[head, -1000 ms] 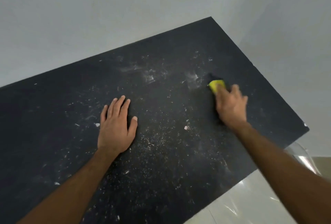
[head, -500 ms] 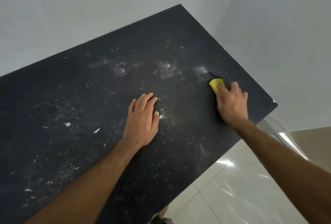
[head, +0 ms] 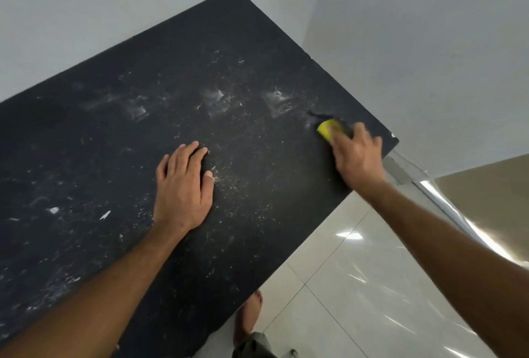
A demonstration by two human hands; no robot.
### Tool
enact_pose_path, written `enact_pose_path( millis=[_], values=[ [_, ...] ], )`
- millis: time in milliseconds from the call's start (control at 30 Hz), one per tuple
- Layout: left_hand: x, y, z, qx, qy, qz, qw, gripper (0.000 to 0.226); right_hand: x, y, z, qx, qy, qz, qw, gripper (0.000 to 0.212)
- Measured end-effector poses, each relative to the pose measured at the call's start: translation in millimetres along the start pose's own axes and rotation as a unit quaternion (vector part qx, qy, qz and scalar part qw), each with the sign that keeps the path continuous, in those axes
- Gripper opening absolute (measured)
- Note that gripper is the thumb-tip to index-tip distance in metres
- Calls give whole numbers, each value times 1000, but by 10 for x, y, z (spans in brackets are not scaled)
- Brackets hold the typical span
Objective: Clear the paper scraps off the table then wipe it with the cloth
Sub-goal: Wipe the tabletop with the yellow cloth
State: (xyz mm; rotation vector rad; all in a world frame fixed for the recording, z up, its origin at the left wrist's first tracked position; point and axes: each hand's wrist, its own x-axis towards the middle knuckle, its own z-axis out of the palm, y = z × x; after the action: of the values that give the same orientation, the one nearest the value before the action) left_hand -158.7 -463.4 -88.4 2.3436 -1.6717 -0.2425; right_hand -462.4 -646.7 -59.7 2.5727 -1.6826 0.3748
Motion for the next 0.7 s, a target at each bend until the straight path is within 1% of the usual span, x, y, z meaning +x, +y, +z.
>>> enact_pose_path(
  millis=[33, 67, 100, 133, 167, 200, 233, 267, 300, 333, 367, 400, 433, 467, 500, 533, 567, 600, 633, 667, 700],
  values=[
    [1, 1, 1, -2, 1, 0, 1000, 52, 45, 4, -12, -8, 11, 22, 1000, 38],
    [-1, 1, 4, -3, 2, 0, 1000, 52, -27, -104, -43, 3, 11, 20, 1000, 38],
    [-1, 0, 8, -3, 2, 1, 1000, 52, -194, -307, -97, 19, -17, -20, 999, 39],
    [-6, -3, 11, -3, 2, 1, 1000, 52, -450, -541, -156, 56, -68, -78, 993, 38],
    [-11, -10, 13, -4, 2, 2, 1000, 52, -762, -767, -239, 102, -146, -153, 972, 35],
    [-14, -17, 15, -6, 2, 3, 1000, 53, -1063, -895, -284, 133, -206, -219, 944, 33],
    [-21, -18, 18, -7, 1, 3, 1000, 53, -1230, -873, -267, 126, -222, -260, 931, 33],
    [-26, -16, 24, -7, 2, 2, 1000, 53, -1184, -729, -248, 113, -208, -243, 941, 34],
    [-22, -18, 32, -5, 3, 1, 1000, 53, -1011, -499, -159, 89, -172, -204, 960, 34],
    [-17, -14, 37, -4, 3, -1, 1000, 53, -763, -233, -80, 58, -122, -158, 978, 33],
    [-13, -7, 38, -4, 3, -3, 1000, 53, -504, 32, -8, 32, -49, -112, 992, 33],
    [-13, -4, 38, -3, 4, -4, 1000, 53, -230, 289, -14, -3, -18, -55, 998, 32],
    [-15, -3, 35, -4, 5, -5, 1000, 53, 1, 494, -34, -22, -16, -7, 1000, 29],
    [-18, -3, 32, -5, 5, -4, 1000, 53, 177, 581, -62, -22, -23, 30, 999, 31],
    [-18, -2, 29, -7, 5, -3, 1000, 53, 283, 564, -74, -19, -12, 42, 999, 35],
    [-15, -3, 27, -9, 5, -3, 1000, 53, 287, 432, -86, -20, -1, 24, 999, 36],
    [-11, -5, 26, -10, 5, -3, 1000, 53, 217, 219, -87, -16, 5, -28, 999, 35],
    [-9, -10, 25, -10, 4, -3, 1000, 53, 48, -38, -106, 8, -11, -108, 994, 35],
    [-13, -13, 25, -10, 4, -2, 1000, 53, -204, -297, -81, 42, -50, -205, 977, 38],
    [-10, -14, 28, -10, 5, -1, 1000, 53, -463, -492, -91, 49, -105, -274, 955, 40],
    [-11, -13, 30, -11, 6, 0, 1000, 54, -579, -516, -74, 39, -149, -294, 943, 41]
  ],
)
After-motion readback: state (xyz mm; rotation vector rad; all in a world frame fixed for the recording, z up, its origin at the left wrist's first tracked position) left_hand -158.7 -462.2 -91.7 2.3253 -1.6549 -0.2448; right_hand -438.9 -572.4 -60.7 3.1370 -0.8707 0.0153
